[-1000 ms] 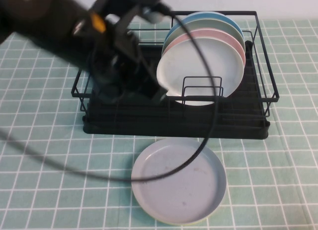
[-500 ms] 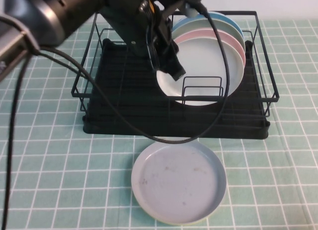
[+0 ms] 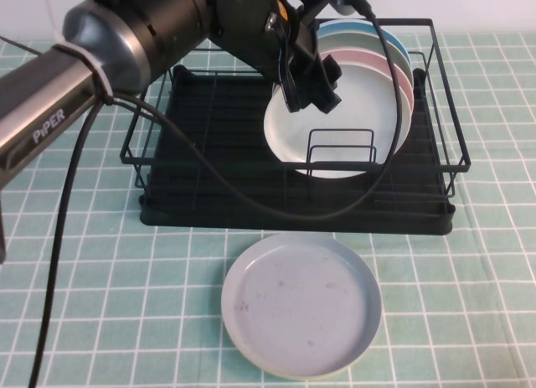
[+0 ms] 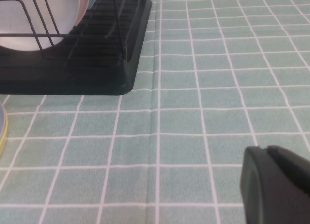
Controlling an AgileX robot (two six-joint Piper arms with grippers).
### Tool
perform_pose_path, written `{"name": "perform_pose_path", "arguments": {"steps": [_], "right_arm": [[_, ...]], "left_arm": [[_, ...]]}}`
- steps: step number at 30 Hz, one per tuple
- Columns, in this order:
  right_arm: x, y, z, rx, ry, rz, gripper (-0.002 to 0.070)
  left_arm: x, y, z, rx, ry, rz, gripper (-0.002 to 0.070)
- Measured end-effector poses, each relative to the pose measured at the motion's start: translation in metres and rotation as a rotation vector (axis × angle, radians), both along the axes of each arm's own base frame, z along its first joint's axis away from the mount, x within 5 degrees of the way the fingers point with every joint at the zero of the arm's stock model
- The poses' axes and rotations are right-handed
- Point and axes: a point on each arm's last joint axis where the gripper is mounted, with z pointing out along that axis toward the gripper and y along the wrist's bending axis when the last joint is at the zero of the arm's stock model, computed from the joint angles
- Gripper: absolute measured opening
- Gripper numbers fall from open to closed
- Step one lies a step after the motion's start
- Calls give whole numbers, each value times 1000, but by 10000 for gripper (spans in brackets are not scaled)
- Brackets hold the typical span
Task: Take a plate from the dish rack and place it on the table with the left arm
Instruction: Grasp the plate from the shelf
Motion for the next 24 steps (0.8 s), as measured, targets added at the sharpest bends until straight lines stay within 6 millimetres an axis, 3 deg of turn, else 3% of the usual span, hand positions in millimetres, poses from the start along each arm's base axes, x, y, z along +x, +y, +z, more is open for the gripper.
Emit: {"name": "perform_pose_path", "arguments": {"steps": [4, 12, 24], "right_arm": [[0, 0, 0, 0, 0, 0, -18], [0, 0, 0, 0, 0, 0, -18], [0, 0, 0, 0, 0, 0, -18]], "left_arm": [[3, -3, -1, -3, -32, -20, 422], [15, -12, -26, 24, -36, -44, 422], [20, -16, -30, 24, -80, -66, 422]]}}
